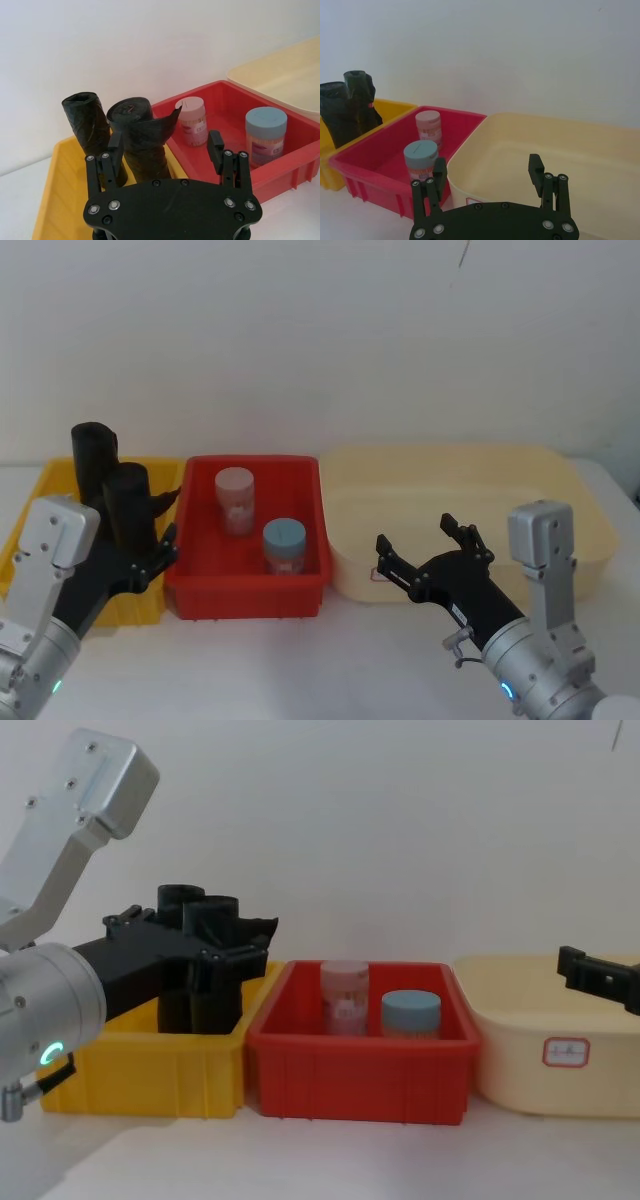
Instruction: Pick up the garbage bag with the one hand and transfer it to the other hand.
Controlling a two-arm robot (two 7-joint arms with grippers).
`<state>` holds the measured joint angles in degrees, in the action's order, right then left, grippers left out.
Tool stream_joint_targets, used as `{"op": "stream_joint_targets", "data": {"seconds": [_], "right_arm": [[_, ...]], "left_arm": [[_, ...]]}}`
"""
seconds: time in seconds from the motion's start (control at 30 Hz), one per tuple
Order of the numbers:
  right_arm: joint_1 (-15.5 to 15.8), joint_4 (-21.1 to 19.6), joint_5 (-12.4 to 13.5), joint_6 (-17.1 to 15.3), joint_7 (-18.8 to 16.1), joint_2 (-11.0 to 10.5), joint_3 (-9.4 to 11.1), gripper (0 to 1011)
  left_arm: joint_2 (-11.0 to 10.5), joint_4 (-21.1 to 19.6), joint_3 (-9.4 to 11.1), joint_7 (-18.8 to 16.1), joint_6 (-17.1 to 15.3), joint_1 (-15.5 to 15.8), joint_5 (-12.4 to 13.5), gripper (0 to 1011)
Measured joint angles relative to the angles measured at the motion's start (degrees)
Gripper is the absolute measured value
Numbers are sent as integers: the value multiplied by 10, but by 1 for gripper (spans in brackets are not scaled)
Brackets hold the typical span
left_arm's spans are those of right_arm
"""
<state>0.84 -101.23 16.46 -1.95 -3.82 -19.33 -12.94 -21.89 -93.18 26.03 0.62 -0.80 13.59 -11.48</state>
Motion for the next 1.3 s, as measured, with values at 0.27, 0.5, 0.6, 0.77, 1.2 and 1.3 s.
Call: {"op": "stream_joint_targets", "data": {"seconds": [0.27,0.5,0.6,0.77,1.2,1.3], "right_arm": [[0,0,0,0,0,0,0,1004],[0,0,0,0,0,0,0,1004],[0,0,0,0,0,0,0,1004],[0,0,0,0,0,0,0,1004],[0,0,0,0,0,0,0,1004],[0,0,0,0,0,0,0,1004]], "left_arm": [[0,0,0,0,0,0,0,1002],[0,0,0,0,0,0,0,1002],[0,0,0,0,0,0,0,1001],[0,0,0,0,0,0,0,1002],[0,0,0,0,0,0,0,1001],[0,0,0,0,0,0,0,1002]]}}
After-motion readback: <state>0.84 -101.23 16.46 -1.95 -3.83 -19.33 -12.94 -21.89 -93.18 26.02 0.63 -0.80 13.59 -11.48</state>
